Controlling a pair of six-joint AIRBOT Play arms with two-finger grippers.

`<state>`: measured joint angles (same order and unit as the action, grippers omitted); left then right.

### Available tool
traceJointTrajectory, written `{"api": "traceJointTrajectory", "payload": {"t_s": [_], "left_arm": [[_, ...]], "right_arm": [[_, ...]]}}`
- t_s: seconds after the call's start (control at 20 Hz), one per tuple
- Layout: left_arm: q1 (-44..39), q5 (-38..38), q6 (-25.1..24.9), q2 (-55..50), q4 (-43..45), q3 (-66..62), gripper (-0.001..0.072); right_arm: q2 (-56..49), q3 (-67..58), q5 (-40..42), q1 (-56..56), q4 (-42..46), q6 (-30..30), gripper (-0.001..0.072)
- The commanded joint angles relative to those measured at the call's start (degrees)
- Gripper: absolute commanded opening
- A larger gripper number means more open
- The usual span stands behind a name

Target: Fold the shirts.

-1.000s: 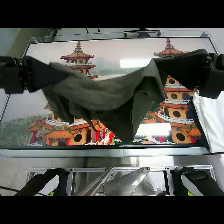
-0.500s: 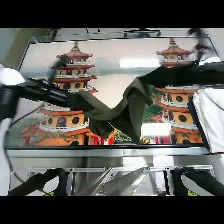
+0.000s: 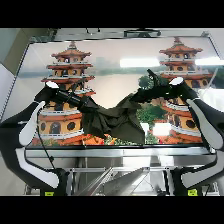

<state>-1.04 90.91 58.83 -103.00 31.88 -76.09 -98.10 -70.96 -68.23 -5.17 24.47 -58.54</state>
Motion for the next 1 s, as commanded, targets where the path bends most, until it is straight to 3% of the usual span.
{"api": "traceJointTrajectory", "payload": {"t_s": [0.0,0.1,0.2,0.3,0.5,0.6,0.7,0.95], "left_arm": [[2.86,3.80,-0.09,-7.56,-0.02,-8.02,0.0714],[4.35,6.84,3.06,-8.22,0.07,-11.72,0.0714],[5.68,10.05,5.03,-6.84,0.04,-13.51,0.0713],[6.16,10.69,5.70,-3.08,0.09,-11.10,0.0711],[5.68,9.66,4.22,9.20,0.11,4.61,0.0704],[5.11,5.53,2.16,16.20,0.15,14.64,0.0704],[4.07,-1.88,1.16,22.05,0.11,24.06,0.0704],[-3.41,-21.51,1.20,27.89,-0.57,38.64,0.0705]], "right_arm": [[-4.15,-0.24,0.76,0.39,-4.20,5.95,0.0025],[-2.49,-1.33,-0.98,2.05,-4.13,6.14,0.0269],[0.76,-2.47,-4.85,5.75,-3.87,6.21,0.0295],[5.07,-2.47,-8.28,9.79,-0.94,4.68,0.0377],[15.37,3.39,-12.07,12.11,16.76,1.38,0.0371],[20.50,12.24,-9.22,10.91,17.99,3.93,0.0400],[23.50,20.65,-2.86,9.29,18.01,4.90,0.0685],[21.57,27.50,3.78,4.33,17.84,6.10,0.0690]]}}
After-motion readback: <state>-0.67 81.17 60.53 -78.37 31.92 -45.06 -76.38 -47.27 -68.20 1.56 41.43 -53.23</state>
